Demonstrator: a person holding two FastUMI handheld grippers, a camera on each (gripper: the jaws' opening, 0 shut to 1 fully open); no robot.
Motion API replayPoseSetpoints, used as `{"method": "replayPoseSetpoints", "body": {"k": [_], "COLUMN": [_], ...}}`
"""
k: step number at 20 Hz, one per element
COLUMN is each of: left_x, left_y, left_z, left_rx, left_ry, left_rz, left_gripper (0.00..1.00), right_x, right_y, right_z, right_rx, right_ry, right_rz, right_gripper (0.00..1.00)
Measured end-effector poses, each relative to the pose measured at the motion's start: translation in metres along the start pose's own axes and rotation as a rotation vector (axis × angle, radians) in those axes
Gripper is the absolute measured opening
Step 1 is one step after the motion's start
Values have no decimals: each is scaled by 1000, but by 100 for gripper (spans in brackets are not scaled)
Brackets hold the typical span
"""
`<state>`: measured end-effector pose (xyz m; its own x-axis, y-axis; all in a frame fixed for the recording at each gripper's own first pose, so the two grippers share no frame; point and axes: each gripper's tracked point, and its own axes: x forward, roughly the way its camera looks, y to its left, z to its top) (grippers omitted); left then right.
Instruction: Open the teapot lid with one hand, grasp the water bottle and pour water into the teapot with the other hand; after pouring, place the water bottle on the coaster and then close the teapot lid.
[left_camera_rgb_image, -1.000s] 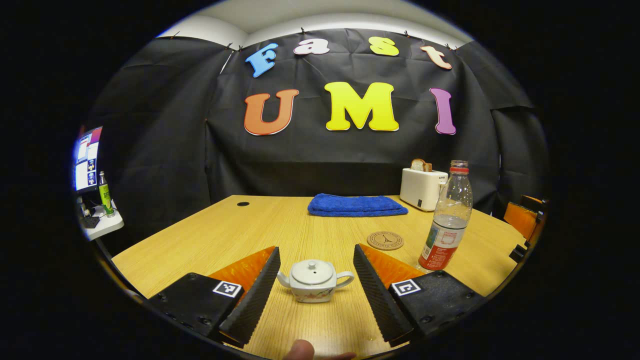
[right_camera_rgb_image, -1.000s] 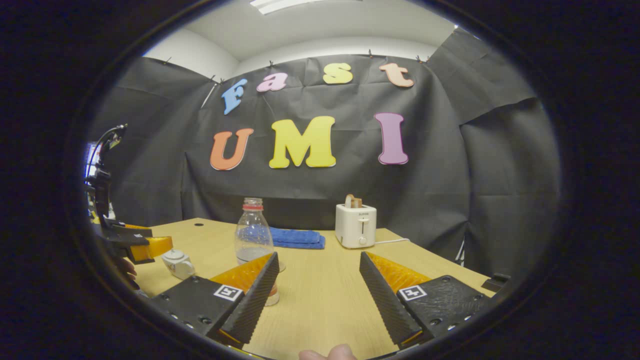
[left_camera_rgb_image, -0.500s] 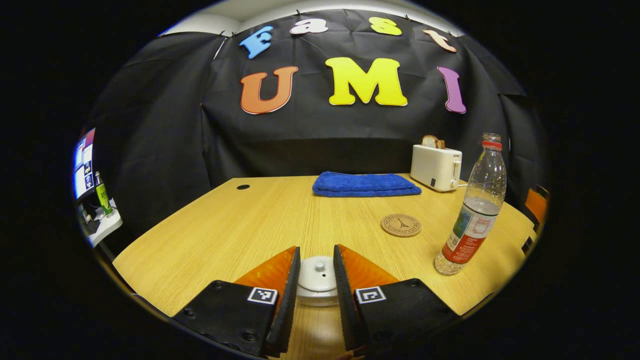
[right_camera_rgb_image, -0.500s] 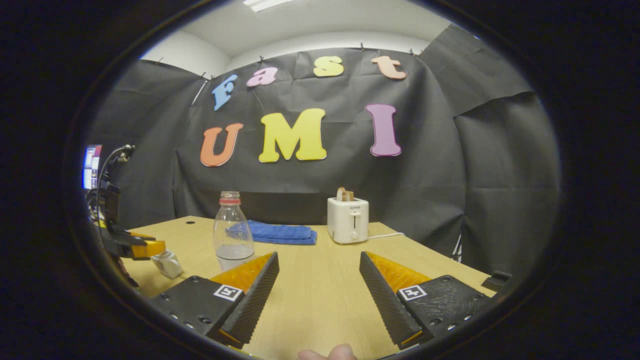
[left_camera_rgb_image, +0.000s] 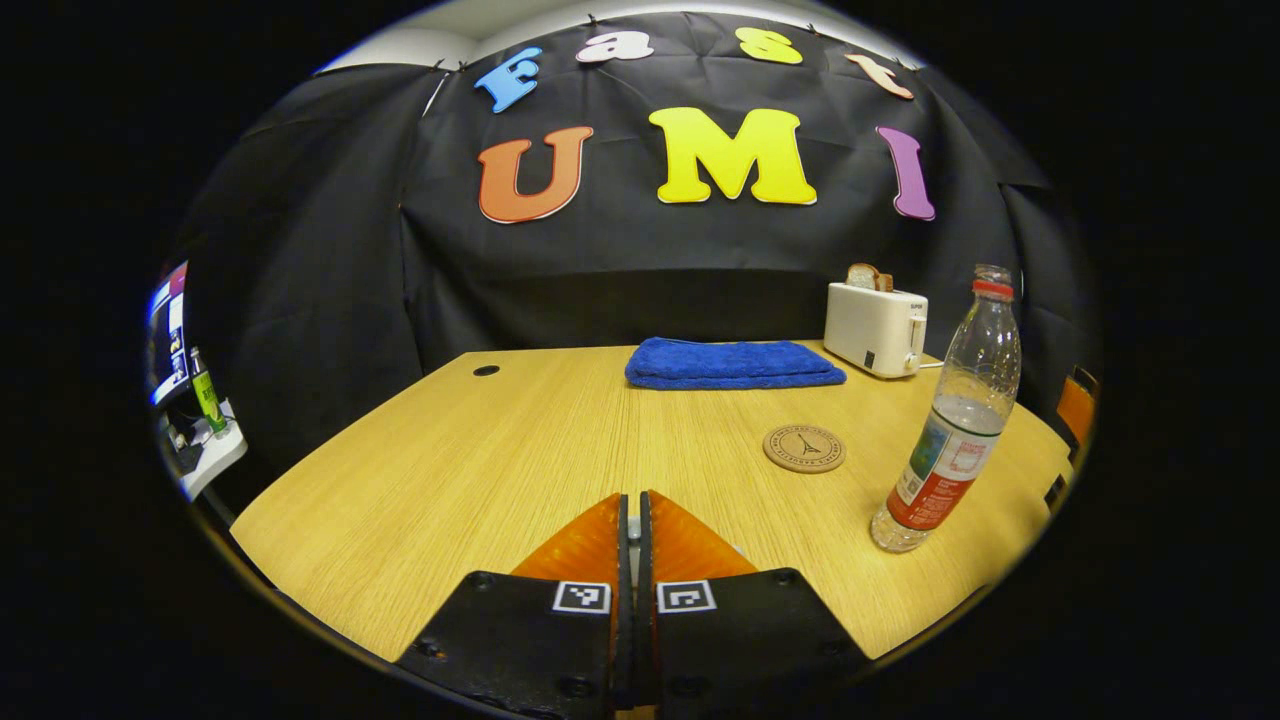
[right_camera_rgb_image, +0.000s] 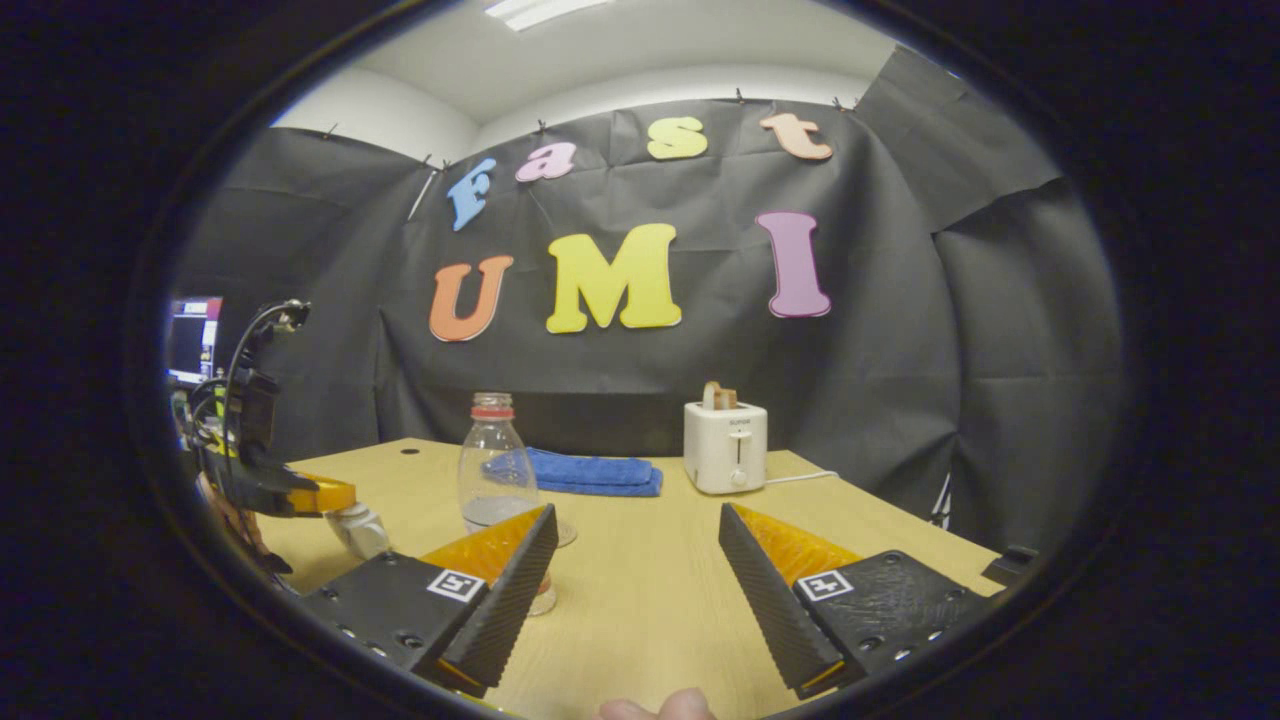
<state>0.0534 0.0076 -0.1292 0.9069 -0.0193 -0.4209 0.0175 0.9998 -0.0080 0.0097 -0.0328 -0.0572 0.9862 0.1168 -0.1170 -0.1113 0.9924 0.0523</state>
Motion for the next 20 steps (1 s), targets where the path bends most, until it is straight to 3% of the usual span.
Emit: {"method": "replayPoseSetpoints", "body": {"k": [9, 10, 20], "left_x": [-35, -38, -50], "left_y": [2, 3, 27], "left_z": [39, 40, 64], "left_rx": [-30, -33, -90], "left_ry": [-126, -130, -201], "left_rz": [-49, -51, -60], "left_gripper": [2, 2, 2], "right_x": [9, 12, 68], "right_y": [65, 70, 98], "right_z": [-34, -40, -53], "right_rx": [1, 2, -53], "right_ry": [124, 145, 199], "right_rz": [140, 145, 107], "right_gripper": [92, 99, 93]}}
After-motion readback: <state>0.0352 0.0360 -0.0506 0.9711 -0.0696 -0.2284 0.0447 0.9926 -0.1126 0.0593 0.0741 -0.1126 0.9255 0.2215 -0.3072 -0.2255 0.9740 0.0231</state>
